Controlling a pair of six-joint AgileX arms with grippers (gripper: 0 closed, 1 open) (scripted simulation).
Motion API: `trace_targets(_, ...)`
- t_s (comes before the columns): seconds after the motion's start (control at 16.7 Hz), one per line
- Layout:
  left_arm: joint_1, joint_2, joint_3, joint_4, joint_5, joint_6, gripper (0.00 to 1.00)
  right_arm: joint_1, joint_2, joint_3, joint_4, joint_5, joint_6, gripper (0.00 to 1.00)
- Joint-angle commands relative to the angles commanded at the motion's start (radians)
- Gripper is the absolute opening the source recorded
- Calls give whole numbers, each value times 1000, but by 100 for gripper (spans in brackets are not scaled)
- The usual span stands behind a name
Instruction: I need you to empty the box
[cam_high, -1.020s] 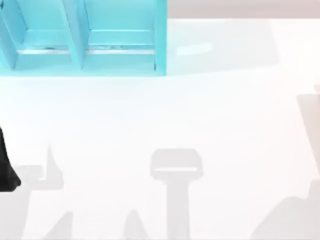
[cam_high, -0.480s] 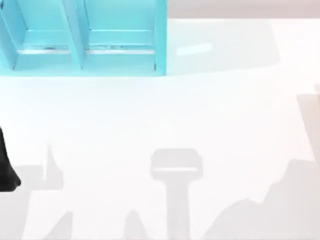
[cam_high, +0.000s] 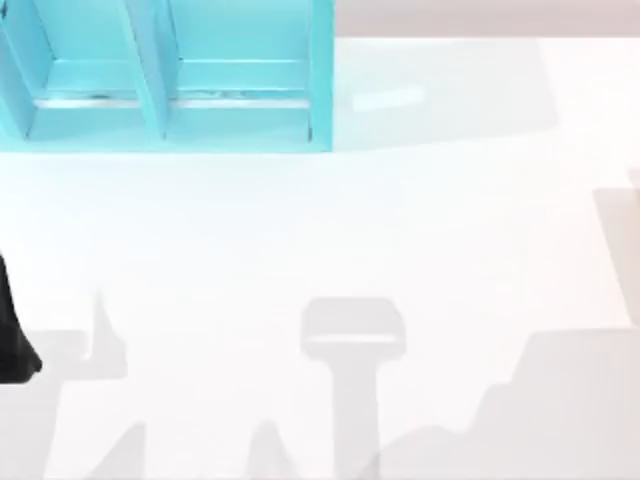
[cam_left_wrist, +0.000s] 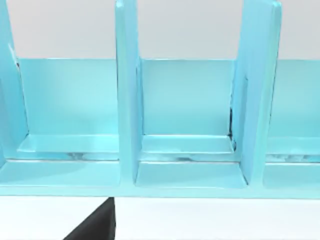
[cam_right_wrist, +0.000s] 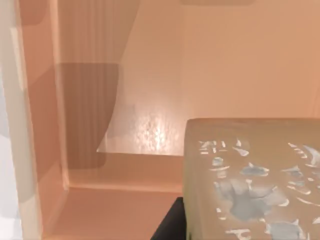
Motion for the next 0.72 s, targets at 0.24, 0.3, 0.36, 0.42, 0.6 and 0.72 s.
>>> trace_targets(0.24, 0, 0, 0, 0, 0, 0, 100, 68, 34, 18, 8, 5, 66, 0)
trace_targets(0.3, 0, 0, 0, 0, 0, 0, 100, 110, 54, 28, 15, 8, 107, 0)
trace_targets(0.36, 0, 0, 0, 0, 0, 0, 100, 163, 76, 40, 25, 10, 157, 0)
trace_targets(0.42, 0, 0, 0, 0, 0, 0, 100, 225, 100, 52, 38, 13, 214, 0)
trace_targets(0.6, 0, 0, 0, 0, 0, 0, 100, 413, 184, 94, 88, 18, 384, 0)
trace_targets(0.72, 0, 0, 0, 0, 0, 0, 100, 522, 243, 118, 128, 20, 488, 0)
